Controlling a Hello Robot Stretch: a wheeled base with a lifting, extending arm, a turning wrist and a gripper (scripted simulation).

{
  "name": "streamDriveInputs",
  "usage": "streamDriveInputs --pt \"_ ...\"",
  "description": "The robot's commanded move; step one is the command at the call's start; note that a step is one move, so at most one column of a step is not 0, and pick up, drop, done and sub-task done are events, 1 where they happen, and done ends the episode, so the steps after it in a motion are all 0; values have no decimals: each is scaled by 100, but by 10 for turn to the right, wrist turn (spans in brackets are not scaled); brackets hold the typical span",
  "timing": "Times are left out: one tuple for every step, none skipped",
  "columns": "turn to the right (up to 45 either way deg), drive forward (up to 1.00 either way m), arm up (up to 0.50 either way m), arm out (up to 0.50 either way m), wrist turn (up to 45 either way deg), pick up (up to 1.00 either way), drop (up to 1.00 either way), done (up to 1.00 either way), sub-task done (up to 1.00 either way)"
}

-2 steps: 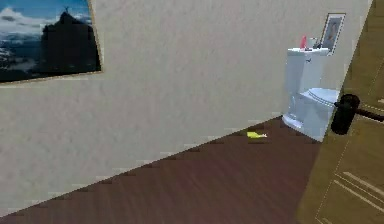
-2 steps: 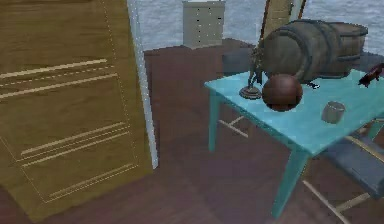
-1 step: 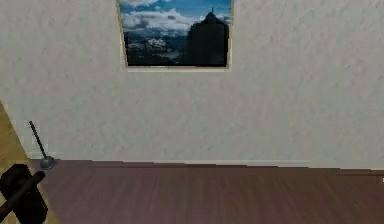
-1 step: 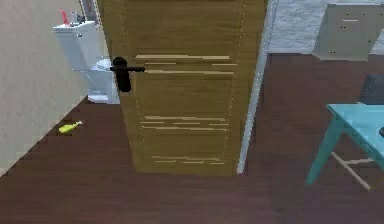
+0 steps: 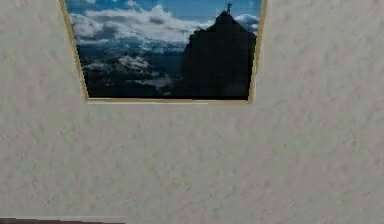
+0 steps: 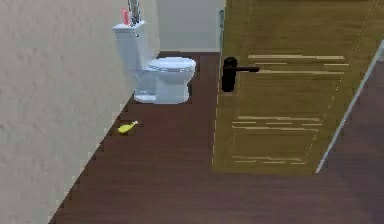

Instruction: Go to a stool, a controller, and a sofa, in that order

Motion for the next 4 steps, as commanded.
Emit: streamDriveInputs --pt "-450 0 0 0 0 0 0 0 0" --pt "-120 0 0 0 0 0 0 0 0" --pt "0 95 0 0 0 0 0 0 0" --pt "-300 0 0 0 0 0 0 0 0"
